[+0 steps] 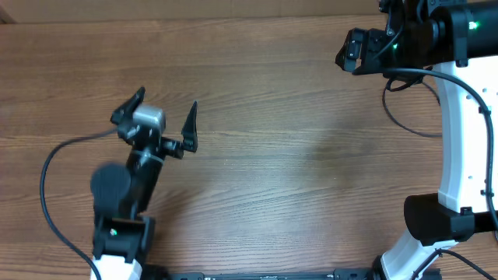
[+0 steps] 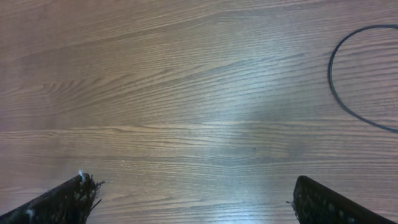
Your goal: Untangle cables
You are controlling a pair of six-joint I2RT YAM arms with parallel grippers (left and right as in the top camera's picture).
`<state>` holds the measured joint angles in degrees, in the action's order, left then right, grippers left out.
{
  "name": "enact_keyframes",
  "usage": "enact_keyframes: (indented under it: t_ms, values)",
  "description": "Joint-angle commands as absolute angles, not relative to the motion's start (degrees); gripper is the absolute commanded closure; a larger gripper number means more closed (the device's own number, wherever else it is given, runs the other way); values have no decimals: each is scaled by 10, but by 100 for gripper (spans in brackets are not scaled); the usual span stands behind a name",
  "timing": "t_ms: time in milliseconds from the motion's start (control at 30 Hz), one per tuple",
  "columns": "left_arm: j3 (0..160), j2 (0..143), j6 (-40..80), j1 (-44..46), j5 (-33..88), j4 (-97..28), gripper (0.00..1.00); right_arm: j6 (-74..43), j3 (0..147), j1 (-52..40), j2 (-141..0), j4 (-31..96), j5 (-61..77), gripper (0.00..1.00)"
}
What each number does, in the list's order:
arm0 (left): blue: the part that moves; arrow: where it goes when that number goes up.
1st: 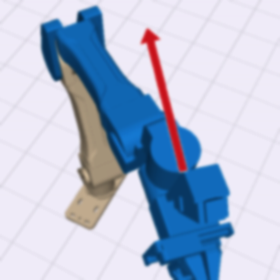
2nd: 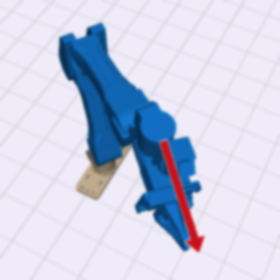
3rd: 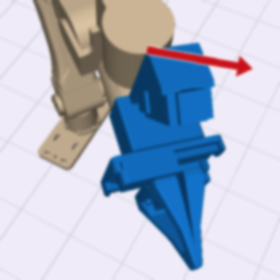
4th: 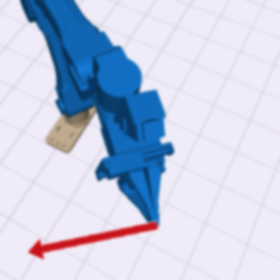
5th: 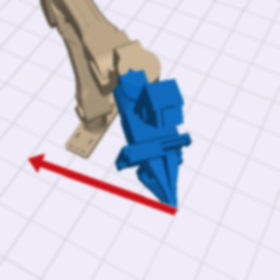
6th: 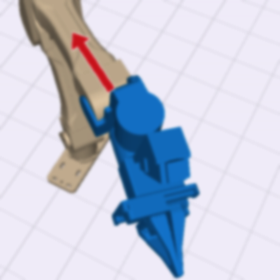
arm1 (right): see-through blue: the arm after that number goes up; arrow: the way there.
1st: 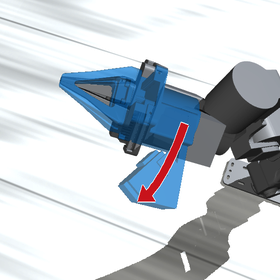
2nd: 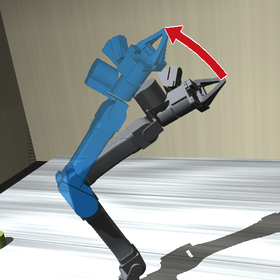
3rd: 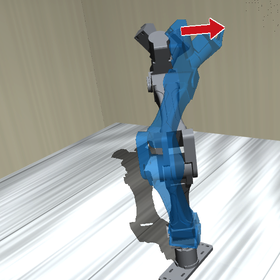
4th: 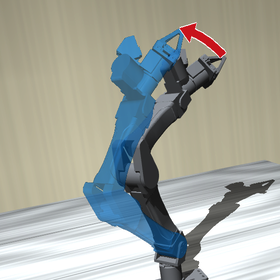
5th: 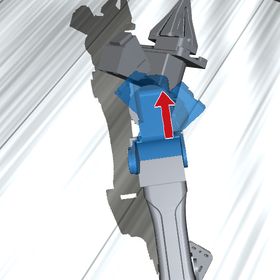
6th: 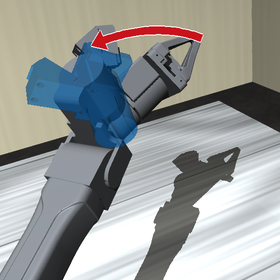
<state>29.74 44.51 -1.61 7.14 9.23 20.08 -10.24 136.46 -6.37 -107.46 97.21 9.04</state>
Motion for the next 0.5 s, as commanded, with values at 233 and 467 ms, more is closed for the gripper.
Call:
enact_keyframes:
  t_ms: [233,467]
  values:
    - [20,225,-28,73,39,409,1,-95,1364,-64,-1066,970,91,0]
    - [3,78,-33,57,8,198,1,-95,1364,-64,-1066,970,91,0]
